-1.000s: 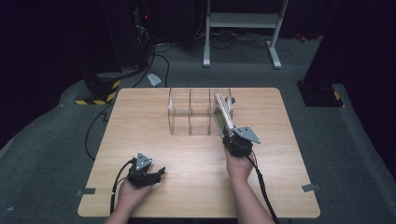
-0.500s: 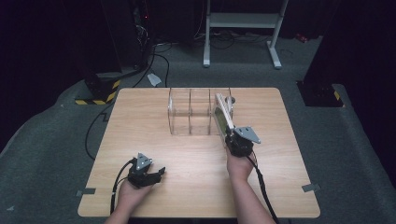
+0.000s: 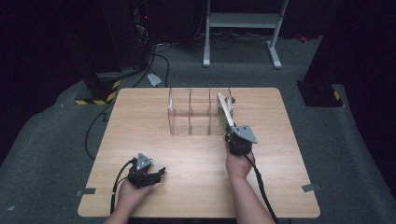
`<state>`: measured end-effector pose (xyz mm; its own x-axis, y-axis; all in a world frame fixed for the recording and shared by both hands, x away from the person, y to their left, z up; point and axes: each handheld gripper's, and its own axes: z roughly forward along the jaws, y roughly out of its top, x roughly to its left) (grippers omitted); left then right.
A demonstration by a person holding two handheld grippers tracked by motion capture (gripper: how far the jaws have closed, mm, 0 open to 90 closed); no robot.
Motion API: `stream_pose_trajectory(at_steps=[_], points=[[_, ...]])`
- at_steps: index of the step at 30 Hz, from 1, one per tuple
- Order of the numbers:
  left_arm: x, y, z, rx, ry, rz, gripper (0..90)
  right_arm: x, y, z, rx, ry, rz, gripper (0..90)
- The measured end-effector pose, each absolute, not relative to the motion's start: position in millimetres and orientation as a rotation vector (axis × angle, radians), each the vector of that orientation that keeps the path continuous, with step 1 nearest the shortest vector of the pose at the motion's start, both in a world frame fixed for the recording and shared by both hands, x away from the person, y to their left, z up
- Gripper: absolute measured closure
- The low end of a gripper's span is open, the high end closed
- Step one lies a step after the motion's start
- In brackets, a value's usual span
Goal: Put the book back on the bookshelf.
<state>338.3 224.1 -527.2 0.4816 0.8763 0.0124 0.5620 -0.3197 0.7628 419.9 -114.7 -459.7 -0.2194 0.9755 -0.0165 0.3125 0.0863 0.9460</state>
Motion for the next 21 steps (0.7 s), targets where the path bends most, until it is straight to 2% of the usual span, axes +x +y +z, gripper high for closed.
stream_pose_trajectory(at_steps=[21], points=[[338.4, 225.0, -527.1, 2.008, 1.176, 0.549, 32.2, 429.7, -104.9, -452.5, 1.284, 1.574, 1.125, 76.0]])
